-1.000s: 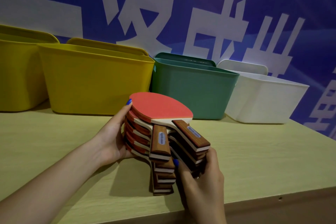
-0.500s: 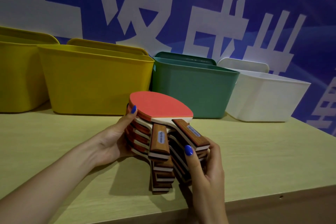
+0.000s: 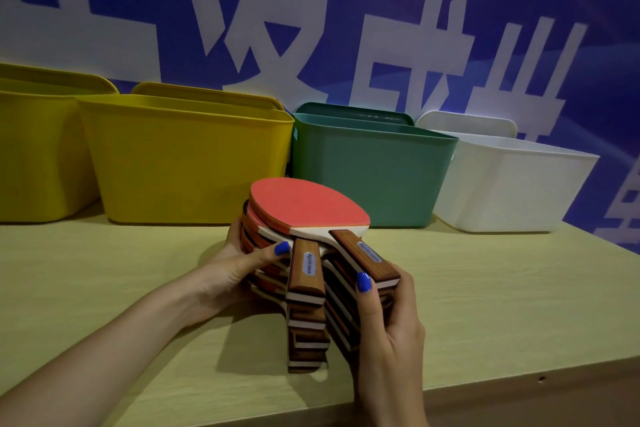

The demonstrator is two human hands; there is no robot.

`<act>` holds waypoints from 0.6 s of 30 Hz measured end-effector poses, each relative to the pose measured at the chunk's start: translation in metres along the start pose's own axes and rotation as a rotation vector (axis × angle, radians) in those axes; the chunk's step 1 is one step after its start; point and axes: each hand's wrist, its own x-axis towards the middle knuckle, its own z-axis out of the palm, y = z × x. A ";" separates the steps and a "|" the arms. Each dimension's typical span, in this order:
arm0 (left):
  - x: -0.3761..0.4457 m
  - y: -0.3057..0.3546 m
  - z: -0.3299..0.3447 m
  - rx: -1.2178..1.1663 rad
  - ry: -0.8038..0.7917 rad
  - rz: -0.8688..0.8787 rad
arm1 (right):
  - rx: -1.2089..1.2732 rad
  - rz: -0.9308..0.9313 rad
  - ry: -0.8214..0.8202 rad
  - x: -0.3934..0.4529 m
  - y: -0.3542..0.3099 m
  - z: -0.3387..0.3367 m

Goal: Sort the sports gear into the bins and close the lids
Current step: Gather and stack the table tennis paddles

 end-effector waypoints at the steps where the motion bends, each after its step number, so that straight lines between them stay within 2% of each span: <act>1: 0.001 0.000 0.000 0.010 0.003 0.002 | 0.008 0.005 -0.004 0.000 0.000 0.000; 7: 0.003 -0.004 -0.004 0.019 0.006 -0.002 | 0.113 0.038 -0.046 0.002 -0.002 0.001; 13: -0.002 0.005 0.000 -0.161 0.001 -0.108 | 0.166 0.062 -0.097 0.003 -0.004 -0.003; 18: -0.001 0.007 0.007 -0.174 0.100 -0.097 | 0.089 0.065 -0.160 0.009 -0.011 -0.009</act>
